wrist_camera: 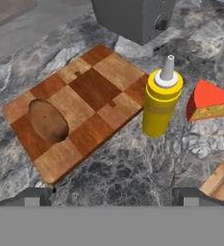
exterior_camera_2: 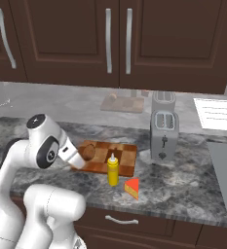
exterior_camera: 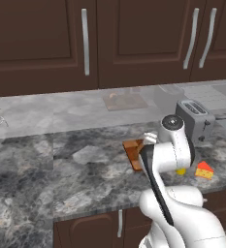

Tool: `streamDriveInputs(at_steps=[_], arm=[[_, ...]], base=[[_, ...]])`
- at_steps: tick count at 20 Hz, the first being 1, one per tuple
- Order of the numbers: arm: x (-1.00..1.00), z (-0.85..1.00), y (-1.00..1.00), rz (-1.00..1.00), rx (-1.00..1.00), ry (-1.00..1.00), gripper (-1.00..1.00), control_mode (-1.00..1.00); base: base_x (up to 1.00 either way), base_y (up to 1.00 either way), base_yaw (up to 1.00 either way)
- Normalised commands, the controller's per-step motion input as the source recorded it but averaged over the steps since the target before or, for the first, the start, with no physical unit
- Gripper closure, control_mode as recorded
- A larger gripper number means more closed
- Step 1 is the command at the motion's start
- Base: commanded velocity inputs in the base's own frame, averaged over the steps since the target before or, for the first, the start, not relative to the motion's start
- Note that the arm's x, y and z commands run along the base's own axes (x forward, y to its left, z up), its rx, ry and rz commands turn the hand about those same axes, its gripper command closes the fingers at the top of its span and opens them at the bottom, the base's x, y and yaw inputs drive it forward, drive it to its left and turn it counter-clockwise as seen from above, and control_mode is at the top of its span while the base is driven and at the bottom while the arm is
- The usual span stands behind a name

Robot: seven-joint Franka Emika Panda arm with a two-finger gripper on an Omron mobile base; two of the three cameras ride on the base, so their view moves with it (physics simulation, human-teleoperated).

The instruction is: Retrieve the reheated potato from the microwave, then place the potato, cheese, and condiment on the cutting board.

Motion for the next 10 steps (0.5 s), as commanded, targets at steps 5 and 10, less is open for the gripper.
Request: streamDriveInputs(at_steps=[5, 10], arm=[[-0.13, 0.0, -0.02, -0.44, 0.0, 0.01, -1.0, -1.0], [-0.16, -0.01, -0.07, -0.27, 0.0, -0.01, -1.0, -1.0]], base=[[0.0, 0.0, 0.0], [0.0, 0.0, 0.0]])
